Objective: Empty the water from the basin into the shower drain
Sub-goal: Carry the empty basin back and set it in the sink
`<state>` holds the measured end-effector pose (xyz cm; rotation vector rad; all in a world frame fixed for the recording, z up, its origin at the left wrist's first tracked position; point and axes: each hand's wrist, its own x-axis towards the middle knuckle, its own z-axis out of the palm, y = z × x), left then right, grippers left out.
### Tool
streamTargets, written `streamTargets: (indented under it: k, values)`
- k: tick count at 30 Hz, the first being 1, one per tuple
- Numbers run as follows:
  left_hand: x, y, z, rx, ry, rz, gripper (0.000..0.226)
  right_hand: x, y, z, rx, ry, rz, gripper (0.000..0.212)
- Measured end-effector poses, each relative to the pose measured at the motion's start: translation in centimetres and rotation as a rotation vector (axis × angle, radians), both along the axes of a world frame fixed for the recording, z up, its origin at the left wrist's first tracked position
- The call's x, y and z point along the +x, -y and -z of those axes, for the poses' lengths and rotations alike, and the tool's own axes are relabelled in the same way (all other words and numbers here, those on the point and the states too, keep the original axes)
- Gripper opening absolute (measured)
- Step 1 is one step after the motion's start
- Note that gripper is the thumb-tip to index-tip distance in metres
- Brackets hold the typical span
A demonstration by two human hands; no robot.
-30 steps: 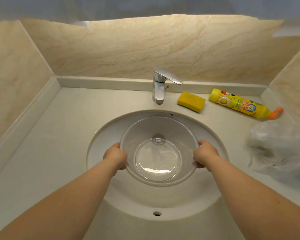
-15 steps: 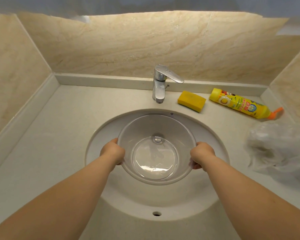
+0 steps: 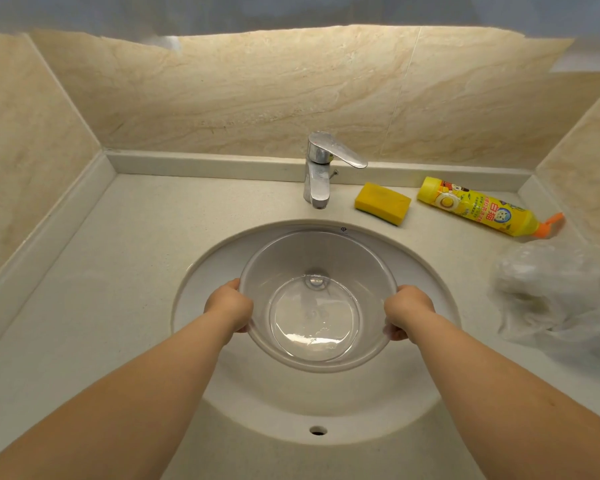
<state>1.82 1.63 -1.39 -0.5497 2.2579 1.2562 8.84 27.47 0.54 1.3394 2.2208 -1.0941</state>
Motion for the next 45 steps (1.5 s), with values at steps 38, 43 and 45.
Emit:
streamTargets:
  k: [38,43,45]
  values:
    - [1.5,-0.4,-0.5,-0.021,-0.001,-0.078,0.044,-0.5,-0.8,-0.5,-0.051,0.005,-0.063,0.044]
    - [0.6,-0.5,-0.7,-0.065,-0.009,-0.031,0.041,-0.2,-0.5,-0.6,-0.095,-0.01,-0.018,0.043]
    - [0.6,-0.6,-0.7,-0.072,-0.01,-0.032,0.04,-0.2,-0.5,-0.5,-0.092,-0.008,-0.035,0.042]
